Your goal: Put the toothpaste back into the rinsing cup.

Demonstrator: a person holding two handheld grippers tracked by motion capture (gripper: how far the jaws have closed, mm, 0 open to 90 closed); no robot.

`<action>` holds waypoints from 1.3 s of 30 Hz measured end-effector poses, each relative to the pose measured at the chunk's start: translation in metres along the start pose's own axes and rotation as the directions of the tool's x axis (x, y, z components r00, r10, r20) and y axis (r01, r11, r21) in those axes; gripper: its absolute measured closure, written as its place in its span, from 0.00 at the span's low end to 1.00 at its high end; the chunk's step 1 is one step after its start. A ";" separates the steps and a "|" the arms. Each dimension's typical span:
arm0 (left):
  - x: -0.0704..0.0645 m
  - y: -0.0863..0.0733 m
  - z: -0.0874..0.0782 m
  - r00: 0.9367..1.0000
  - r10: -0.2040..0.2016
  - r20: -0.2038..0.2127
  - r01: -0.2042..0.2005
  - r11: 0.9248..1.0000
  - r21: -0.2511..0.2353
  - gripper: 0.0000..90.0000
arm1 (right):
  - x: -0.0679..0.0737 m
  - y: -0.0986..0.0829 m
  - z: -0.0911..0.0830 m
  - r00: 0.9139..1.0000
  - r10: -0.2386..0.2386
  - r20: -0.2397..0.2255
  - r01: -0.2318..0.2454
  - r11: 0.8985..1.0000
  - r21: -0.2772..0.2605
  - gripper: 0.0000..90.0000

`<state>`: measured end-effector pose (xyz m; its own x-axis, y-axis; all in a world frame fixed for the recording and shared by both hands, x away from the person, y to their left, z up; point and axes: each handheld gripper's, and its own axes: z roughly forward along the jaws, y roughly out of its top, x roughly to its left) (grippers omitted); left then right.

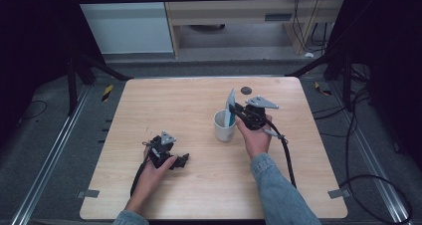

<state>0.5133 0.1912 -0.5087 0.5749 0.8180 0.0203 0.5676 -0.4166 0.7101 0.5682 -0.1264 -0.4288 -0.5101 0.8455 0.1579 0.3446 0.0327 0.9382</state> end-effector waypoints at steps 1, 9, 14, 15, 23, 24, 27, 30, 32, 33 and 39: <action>0.000 0.000 0.000 1.000 0.000 0.000 0.000 1.000 0.000 0.00 | 0.000 0.000 0.000 1.000 0.000 0.001 0.000 1.000 0.001 0.84; 0.000 0.000 0.000 1.000 0.000 0.000 0.000 1.000 0.000 0.00 | 0.000 -0.001 0.000 1.000 -0.007 -0.005 0.007 1.000 0.010 0.85; 0.000 0.000 0.000 1.000 0.000 0.000 0.000 1.000 0.000 0.00 | 0.001 -0.001 0.001 1.000 -0.008 -0.006 0.009 1.000 0.011 0.87; 0.000 0.000 0.000 1.000 -0.001 0.000 0.001 1.000 -0.001 0.00 | 0.001 -0.002 0.001 1.000 -0.011 -0.006 0.011 1.000 0.012 0.87; 0.000 0.000 0.000 1.000 0.000 0.000 0.000 1.000 0.000 0.00 | 0.002 -0.003 0.001 1.000 -0.023 -0.010 0.024 1.000 0.019 0.88; 0.000 0.000 0.000 1.000 0.000 0.000 0.000 1.000 -0.001 0.00 | 0.002 -0.003 0.000 1.000 -0.026 -0.010 0.026 0.999 0.020 0.88; 0.000 0.000 0.000 1.000 0.000 0.000 0.000 1.000 0.000 0.00 | 0.003 -0.003 0.000 0.999 -0.033 -0.011 0.033 0.999 0.025 0.88; 0.000 0.000 0.000 1.000 0.000 0.000 0.000 1.000 -0.001 0.00 | 0.004 -0.002 -0.001 0.999 -0.043 -0.011 0.043 0.999 0.028 0.87; 0.000 0.000 0.000 1.000 0.000 0.000 0.000 1.000 0.000 0.00 | 0.005 -0.002 -0.001 0.999 -0.047 -0.013 0.047 0.998 0.030 0.87; 0.000 0.000 0.000 1.000 0.000 0.000 0.000 1.000 0.000 0.00 | 0.005 -0.002 -0.002 0.999 -0.049 -0.013 0.050 0.998 0.030 0.87; 0.000 0.000 0.000 1.000 0.000 0.000 0.000 1.000 0.000 0.00 | 0.006 0.000 -0.004 0.998 -0.061 -0.010 0.061 0.997 0.047 0.86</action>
<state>0.5133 0.1912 -0.5088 0.5748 0.8181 0.0202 0.5675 -0.4163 0.7104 0.5619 -0.1234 -0.4265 -0.5376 0.8368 0.1035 0.3495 0.1094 0.9305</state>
